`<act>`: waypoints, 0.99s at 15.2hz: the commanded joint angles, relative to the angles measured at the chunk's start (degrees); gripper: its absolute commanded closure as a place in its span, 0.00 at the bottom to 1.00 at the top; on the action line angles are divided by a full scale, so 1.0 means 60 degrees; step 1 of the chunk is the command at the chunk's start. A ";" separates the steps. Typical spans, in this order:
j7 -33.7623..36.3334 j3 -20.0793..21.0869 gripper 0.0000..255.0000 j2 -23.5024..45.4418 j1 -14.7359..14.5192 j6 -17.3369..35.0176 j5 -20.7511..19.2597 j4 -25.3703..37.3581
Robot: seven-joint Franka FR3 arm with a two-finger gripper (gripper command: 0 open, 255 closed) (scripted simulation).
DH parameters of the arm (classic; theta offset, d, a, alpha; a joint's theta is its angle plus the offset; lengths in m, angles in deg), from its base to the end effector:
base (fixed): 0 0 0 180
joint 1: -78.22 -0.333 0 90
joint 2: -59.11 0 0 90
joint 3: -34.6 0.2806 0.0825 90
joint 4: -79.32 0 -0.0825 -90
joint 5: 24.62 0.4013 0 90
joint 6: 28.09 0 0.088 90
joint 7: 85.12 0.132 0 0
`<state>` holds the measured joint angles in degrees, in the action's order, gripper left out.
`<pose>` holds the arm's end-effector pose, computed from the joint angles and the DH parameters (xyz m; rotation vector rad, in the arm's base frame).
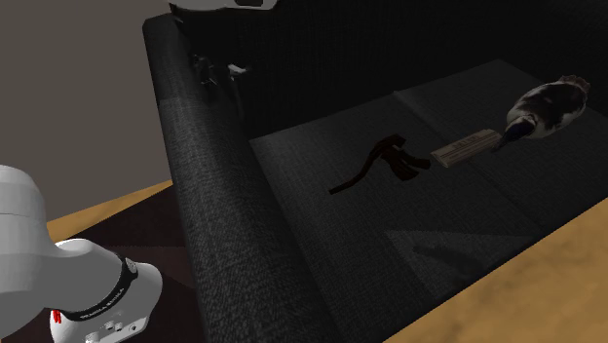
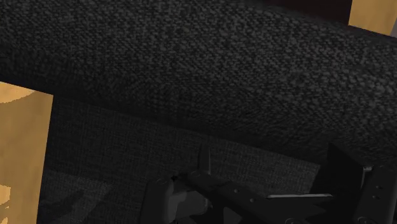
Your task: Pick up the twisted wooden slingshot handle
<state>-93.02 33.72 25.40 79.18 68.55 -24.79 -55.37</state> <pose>0.4001 -0.0134 0.4785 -3.1228 -0.1706 0.1174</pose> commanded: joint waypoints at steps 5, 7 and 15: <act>-0.0691 -0.0433 0.00 0.2093 0.0103 0.1244 -0.0103 0.0611; -0.0912 -0.0551 0.00 0.2836 0.0128 0.1586 -0.0089 0.0928; -0.1796 -0.0883 0.00 0.5891 0.0263 0.2522 0.0158 0.2695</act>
<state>-103.16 28.56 58.26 80.68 82.66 -24.11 -40.37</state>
